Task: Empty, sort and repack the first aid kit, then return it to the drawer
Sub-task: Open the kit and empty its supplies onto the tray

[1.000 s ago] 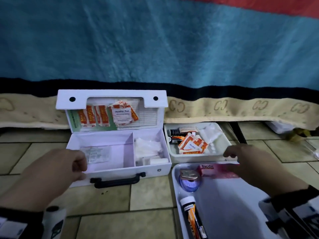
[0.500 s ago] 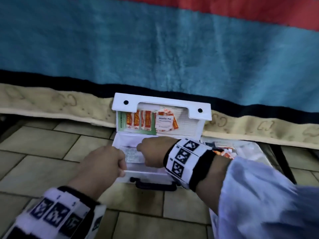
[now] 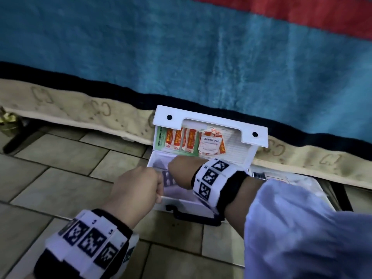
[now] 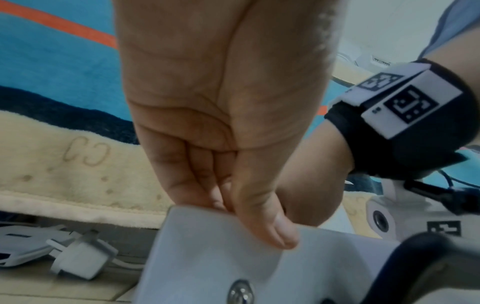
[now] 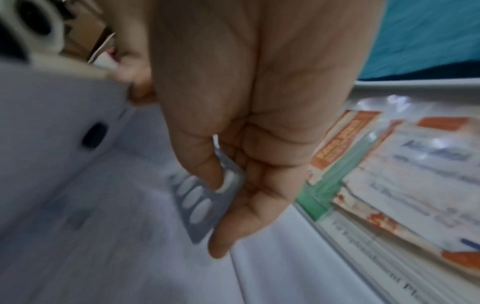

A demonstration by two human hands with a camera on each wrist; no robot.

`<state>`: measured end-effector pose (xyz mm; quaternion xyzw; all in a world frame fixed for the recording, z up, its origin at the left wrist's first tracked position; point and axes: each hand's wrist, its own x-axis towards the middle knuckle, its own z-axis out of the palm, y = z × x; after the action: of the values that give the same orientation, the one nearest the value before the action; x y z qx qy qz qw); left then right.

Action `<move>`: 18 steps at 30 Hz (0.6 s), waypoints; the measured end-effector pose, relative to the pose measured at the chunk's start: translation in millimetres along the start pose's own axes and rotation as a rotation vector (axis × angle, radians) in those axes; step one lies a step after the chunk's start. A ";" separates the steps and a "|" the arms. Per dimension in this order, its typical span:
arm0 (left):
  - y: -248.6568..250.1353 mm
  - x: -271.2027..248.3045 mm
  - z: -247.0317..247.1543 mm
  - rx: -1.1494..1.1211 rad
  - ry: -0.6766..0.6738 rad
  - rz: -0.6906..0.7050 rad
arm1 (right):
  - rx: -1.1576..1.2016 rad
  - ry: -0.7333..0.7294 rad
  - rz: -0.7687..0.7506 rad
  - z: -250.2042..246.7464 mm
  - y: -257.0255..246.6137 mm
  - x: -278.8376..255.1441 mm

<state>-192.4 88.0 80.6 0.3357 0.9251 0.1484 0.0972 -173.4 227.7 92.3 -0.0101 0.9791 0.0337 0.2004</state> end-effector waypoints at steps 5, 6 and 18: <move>-0.3 1.6 -1.8 0.023 -0.027 0.017 | 0.148 0.129 0.040 -28.7 19.4 -51.6; 0.7 0.8 -1.1 0.040 -0.034 0.034 | 0.224 0.181 0.056 -31.4 26.8 -70.1; 77.2 -7.1 18.8 0.084 -0.059 0.354 | 0.666 0.648 0.862 64.6 112.2 -298.1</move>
<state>-136.0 143.7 89.8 0.5010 0.8538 0.1146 0.0827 122.3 346.0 157.1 0.4384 0.8642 -0.1998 -0.1452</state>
